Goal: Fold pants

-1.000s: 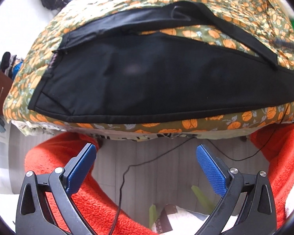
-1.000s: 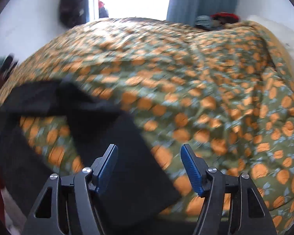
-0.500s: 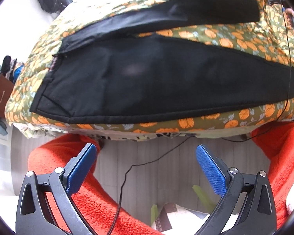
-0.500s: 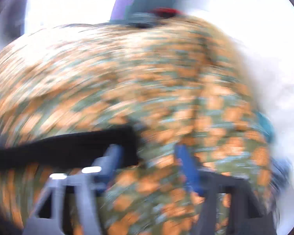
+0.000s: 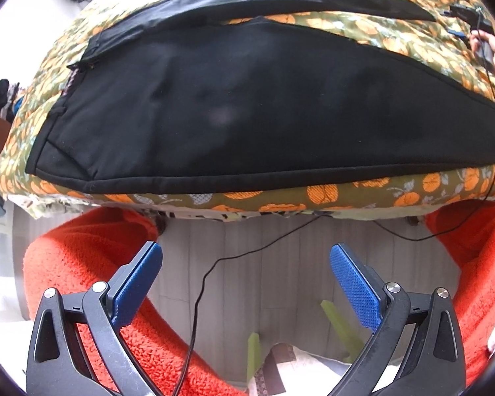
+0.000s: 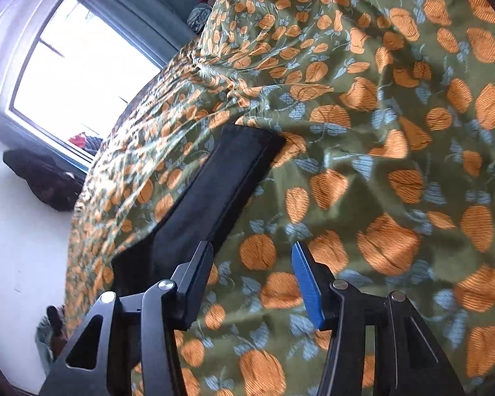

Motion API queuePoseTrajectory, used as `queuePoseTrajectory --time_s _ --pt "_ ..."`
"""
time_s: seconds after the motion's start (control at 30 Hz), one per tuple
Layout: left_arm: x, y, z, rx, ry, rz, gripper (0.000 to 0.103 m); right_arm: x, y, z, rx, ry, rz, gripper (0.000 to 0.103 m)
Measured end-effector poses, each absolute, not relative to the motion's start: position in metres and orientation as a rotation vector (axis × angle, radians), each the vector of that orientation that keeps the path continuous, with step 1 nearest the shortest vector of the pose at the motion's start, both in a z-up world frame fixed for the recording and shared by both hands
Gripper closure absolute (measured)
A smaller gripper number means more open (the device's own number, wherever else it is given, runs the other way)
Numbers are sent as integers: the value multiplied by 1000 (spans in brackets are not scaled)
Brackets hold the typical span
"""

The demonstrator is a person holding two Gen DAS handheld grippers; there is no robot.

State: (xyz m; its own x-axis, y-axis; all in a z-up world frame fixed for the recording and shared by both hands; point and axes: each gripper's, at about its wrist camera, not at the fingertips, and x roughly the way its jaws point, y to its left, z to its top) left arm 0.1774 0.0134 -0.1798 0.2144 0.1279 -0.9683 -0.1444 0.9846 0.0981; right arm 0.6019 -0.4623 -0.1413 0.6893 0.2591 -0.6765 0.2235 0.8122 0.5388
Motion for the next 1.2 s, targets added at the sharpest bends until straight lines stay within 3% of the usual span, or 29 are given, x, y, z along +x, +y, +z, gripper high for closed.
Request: queuePoseTrajectory --time_s 0.3,0.33,0.37,0.43,0.5,0.53,0.6,0.67,0.73,0.83,0.97,1.07,1.2 --pt "202 27 -199 -45 1411 241 1 697 -476 -183 752 841 -47 53" --pt "205 27 -201 -45 1419 244 1 701 -474 -183 738 850 -44 81" --pt "208 28 -203 -45 1427 246 1 701 -472 -174 703 819 -45 93" --pt "213 27 -203 -45 1417 244 1 691 -469 -148 596 701 -42 94" --pt "221 29 -202 -35 1395 244 1 684 -468 -147 472 724 -146 94" --pt "227 31 -202 -32 1390 244 1 685 -468 -153 446 771 -174 91" --pt "246 40 -193 -44 1358 241 2 683 -468 -162 446 832 -221 74" --pt "275 59 -173 -70 1272 255 2 663 -462 -152 421 790 -288 50" --pt "324 93 -143 -138 1128 310 1 641 -452 -140 390 744 -301 34" --pt "395 141 -136 -254 1015 338 1 597 -422 -126 368 708 -169 33" --pt "480 207 -207 -232 1150 511 1 521 -364 -120 295 705 61 31" --pt "485 235 -238 -181 1152 574 0 450 -329 -127 216 704 141 24" --pt "469 237 -217 -161 1118 623 2 375 -315 -151 178 731 121 23"
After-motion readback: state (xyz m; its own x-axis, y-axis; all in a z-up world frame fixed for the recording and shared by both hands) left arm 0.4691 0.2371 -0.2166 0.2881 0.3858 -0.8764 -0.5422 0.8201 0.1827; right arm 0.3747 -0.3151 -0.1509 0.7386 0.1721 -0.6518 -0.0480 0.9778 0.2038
